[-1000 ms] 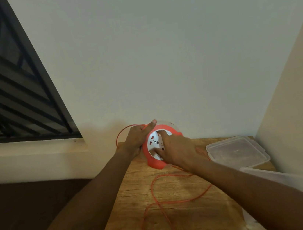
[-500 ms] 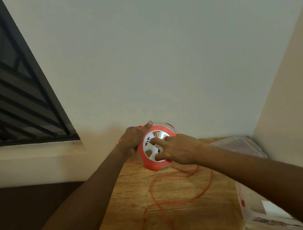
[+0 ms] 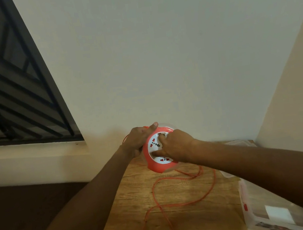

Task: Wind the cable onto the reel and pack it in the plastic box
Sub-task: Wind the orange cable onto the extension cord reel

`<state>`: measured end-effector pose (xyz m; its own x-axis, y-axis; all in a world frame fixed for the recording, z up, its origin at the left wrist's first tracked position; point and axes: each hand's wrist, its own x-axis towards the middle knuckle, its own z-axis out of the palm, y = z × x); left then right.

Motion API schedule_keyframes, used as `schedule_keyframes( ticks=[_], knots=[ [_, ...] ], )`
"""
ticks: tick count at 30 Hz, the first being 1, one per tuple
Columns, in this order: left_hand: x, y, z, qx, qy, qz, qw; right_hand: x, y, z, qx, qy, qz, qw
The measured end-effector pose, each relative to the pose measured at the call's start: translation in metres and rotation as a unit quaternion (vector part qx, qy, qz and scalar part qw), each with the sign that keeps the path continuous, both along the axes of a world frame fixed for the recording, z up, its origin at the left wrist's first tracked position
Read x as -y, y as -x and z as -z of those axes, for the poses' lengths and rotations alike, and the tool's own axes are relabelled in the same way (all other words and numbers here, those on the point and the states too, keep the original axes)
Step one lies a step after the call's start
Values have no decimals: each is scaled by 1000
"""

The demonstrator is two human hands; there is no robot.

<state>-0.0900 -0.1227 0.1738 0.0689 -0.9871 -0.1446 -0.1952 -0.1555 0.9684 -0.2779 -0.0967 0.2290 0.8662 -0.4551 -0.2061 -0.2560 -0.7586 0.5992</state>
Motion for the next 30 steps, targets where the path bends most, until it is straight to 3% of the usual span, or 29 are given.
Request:
schedule_keyframes(
  ticks=[13,15,18,20,23,26,27,28,30],
  knots=[
    [-7,12,8,15,21,-9,1000,3,-7,-3,3,-25,-34,999],
    [-5,13,5,19,24,-19,999,9,-5,2,36,-29,-36,998],
    [-3,15,2,-12,28,-79,996,17,1,12,174,-60,65,981],
    [-3,21,2,-82,27,-152,985,18,5,19,325,-94,179,924],
    [-2,33,5,-76,43,-206,975,10,0,27,516,-216,315,767],
    [-3,36,5,-33,60,-198,978,-2,-9,36,609,-364,371,599],
    [-3,34,4,-22,61,-188,980,-8,-9,39,600,-405,382,574],
    [-3,31,3,0,55,-176,983,-13,-8,39,566,-420,384,596],
    [-1,23,1,36,26,-153,987,-17,-2,34,472,-346,340,736]
  ],
)
